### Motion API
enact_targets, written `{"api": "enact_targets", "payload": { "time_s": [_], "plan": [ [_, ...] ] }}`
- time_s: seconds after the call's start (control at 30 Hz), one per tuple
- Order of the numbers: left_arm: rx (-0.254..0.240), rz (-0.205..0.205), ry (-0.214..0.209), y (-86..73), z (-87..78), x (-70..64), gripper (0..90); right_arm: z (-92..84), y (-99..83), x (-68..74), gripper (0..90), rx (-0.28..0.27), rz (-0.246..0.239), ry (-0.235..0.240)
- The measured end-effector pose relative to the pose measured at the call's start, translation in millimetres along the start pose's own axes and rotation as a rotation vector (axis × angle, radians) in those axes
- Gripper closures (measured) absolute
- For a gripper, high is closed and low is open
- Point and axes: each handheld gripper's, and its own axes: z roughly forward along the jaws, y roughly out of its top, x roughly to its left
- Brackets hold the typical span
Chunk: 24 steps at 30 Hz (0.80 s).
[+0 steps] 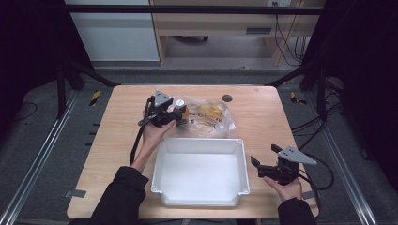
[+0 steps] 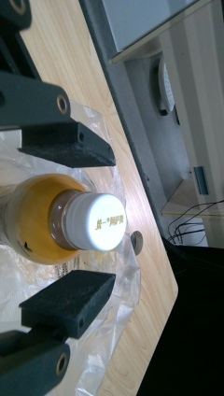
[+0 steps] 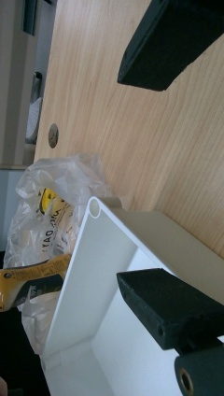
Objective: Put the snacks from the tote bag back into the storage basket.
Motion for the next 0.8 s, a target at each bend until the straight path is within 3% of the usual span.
{"api": "enact_targets", "payload": {
  "time_s": [0.33, 0.53, 0.8],
  "plan": [
    [0.003, 0.001, -0.002, -3.2, 6.5, 0.7, 48.8, -0.1, 0.1, -0.4, 6.0, 0.000, -0.002, 0.001],
    [-0.004, -0.012, -0.011, -4.5, 10.3, 2.4, 51.4, -0.4, 0.1, -0.2, 6.0, -0.001, -0.002, 0.001],
    [-0.007, 0.000, -0.011, -4.3, 14.3, -0.6, 55.9, -0.3, 0.0, -0.2, 6.0, 0.000, -0.002, 0.001]
  ]
}}
